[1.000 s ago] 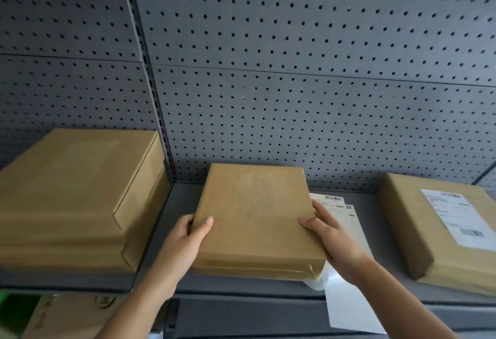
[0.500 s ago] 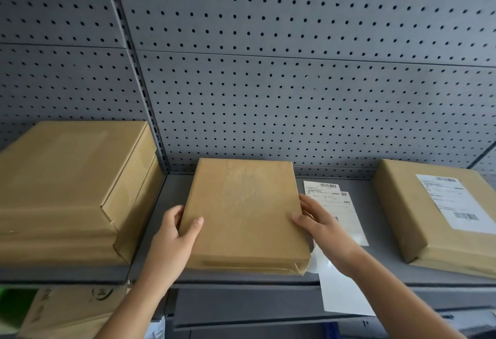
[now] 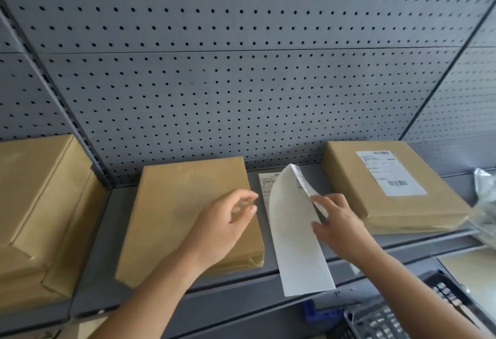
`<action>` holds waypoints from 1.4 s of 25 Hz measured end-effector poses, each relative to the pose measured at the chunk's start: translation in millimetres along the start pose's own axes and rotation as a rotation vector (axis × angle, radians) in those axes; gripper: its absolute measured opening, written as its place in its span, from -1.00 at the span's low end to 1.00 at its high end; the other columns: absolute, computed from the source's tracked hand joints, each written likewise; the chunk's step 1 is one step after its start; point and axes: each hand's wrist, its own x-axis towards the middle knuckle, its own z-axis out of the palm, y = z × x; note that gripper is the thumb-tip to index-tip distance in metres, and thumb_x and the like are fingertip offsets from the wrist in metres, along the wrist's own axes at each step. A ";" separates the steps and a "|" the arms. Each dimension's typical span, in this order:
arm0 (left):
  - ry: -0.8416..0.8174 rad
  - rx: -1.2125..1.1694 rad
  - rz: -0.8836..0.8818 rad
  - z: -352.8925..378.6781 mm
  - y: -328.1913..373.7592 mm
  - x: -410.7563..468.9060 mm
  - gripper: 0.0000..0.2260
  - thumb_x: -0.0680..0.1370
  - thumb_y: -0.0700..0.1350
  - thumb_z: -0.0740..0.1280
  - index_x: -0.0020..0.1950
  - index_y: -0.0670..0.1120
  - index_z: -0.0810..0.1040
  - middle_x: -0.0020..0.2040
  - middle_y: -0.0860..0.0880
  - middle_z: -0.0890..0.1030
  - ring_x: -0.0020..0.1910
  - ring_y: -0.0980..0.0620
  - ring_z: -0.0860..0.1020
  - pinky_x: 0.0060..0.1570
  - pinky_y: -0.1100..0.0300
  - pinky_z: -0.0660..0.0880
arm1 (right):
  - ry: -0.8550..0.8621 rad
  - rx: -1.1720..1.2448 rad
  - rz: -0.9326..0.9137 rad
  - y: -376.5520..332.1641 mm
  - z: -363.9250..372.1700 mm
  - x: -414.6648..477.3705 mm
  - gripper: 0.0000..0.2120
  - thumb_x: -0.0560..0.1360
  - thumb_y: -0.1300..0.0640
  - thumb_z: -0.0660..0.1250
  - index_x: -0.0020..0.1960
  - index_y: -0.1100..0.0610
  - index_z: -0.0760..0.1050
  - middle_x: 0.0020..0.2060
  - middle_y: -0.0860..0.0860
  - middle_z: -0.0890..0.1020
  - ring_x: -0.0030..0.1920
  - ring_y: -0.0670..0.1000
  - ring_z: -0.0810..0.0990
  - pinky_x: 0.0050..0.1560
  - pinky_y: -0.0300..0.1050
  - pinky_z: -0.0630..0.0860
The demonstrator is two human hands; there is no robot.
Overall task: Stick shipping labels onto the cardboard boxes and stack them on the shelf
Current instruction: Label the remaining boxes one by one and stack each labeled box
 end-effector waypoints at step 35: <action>-0.139 -0.845 -0.356 38.3 0.1 74.1 -0.75 0.62 -0.06 0.36 0.10 -0.24 0.66 -0.03 -0.17 0.74 -0.04 -0.13 0.68 0.05 -0.03 0.59 | 0.453 -0.076 -0.380 -56.8 -19.6 -10.9 -0.83 0.52 -0.04 0.39 0.09 -0.06 0.63 -0.12 -0.15 0.58 -0.27 -0.11 0.59 -0.42 -0.15 0.54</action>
